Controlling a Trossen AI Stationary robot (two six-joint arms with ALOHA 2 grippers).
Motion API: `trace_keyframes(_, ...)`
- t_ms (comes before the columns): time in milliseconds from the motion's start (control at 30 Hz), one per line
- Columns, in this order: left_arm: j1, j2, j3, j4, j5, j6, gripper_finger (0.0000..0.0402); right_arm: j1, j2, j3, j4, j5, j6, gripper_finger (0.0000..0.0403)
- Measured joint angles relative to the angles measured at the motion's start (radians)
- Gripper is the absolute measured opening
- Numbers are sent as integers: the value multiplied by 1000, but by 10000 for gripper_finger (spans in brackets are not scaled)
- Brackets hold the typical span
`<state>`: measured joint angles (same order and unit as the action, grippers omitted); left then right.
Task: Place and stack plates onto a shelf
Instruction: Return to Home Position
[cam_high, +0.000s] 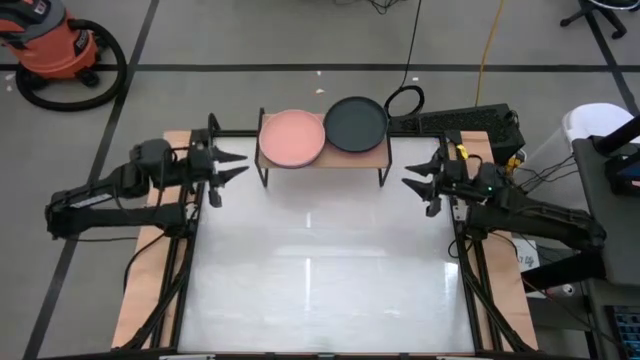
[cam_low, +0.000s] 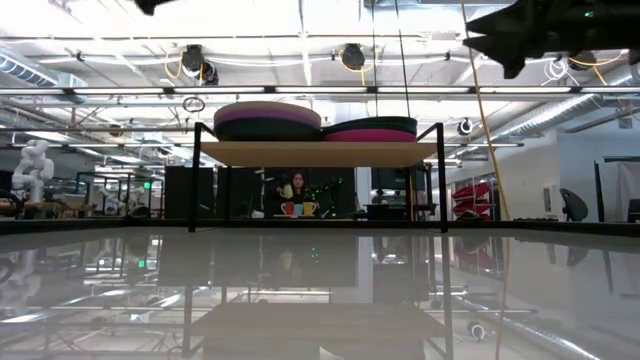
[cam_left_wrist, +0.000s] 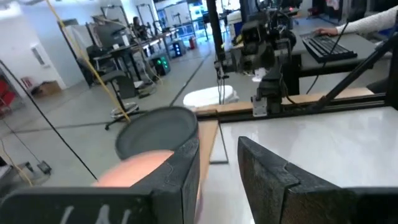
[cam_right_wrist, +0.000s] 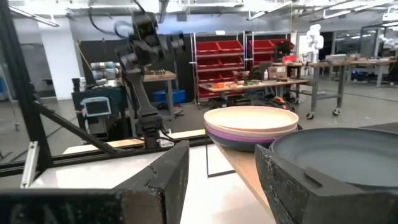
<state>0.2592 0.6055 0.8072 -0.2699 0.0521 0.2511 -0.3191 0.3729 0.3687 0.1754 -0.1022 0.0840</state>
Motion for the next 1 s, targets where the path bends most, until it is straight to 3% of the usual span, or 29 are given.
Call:
trace_keyframes(267,0,-177,-271,139,-26,-111,113,0,-134,0,-122,-32,25,164)
trace_keyframes(533,0,-289,-483,342,-27,-150,113,0,-172,-11,-246,-33,59,164)
trace_keyframes(767,0,-301,-543,401,-60,-172,113,0,-174,-102,-196,-75,75,157)
trace_keyframes(1000,0,-301,-544,352,-60,-185,113,0,-215,-170,-158,-86,87,108)
